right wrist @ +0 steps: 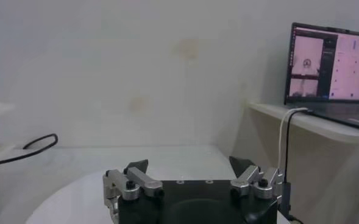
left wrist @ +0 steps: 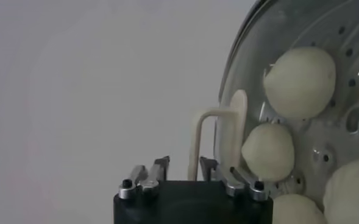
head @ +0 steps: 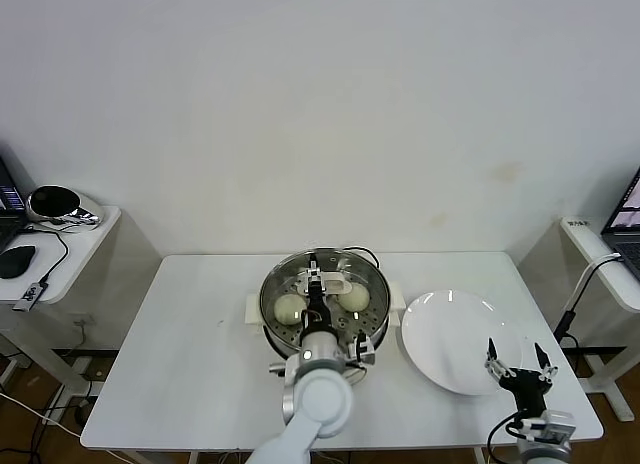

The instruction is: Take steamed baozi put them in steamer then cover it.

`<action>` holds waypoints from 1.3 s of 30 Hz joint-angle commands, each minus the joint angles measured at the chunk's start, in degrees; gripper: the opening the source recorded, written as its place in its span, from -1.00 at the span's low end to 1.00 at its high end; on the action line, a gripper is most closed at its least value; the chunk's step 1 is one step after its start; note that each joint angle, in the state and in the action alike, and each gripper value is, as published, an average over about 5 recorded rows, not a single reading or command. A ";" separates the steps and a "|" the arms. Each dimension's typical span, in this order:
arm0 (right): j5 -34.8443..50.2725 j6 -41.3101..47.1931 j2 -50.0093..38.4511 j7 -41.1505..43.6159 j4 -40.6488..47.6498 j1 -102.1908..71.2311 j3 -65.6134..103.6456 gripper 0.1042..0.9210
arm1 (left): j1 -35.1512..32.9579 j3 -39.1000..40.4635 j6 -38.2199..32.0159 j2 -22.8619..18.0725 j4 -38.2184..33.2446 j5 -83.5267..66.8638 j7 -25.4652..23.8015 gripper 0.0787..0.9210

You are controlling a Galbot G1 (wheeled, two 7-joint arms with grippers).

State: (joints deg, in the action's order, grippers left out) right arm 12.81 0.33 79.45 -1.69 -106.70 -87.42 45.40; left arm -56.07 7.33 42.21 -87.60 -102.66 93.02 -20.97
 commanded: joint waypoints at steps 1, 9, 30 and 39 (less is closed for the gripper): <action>-0.03 0.11 0.03 0.05 0.03 0.09 -0.03 0.76 | -1.19 0.78 1.78 0.57 -5.07 -0.81 -1.21 0.36; -0.15 -0.08 0.08 0.07 0.69 0.18 -0.10 0.76 | -3.54 2.01 1.57 1.49 -8.83 -1.96 -1.27 0.75; 1.07 -0.99 0.11 2.97 -2.47 -3.82 -5.39 0.76 | -23.18 -18.75 -13.21 12.31 -33.88 -44.29 16.80 0.77; -3.32 -5.73 0.83 3.13 -2.92 -5.92 -12.83 0.76 | -38.43 -44.67 -30.72 8.68 -28.76 -81.08 23.55 0.77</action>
State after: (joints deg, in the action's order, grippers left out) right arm 12.99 -1.49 79.38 1.41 -109.09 -91.26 39.17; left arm -77.22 -10.85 32.44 -78.77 -129.74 53.41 -7.27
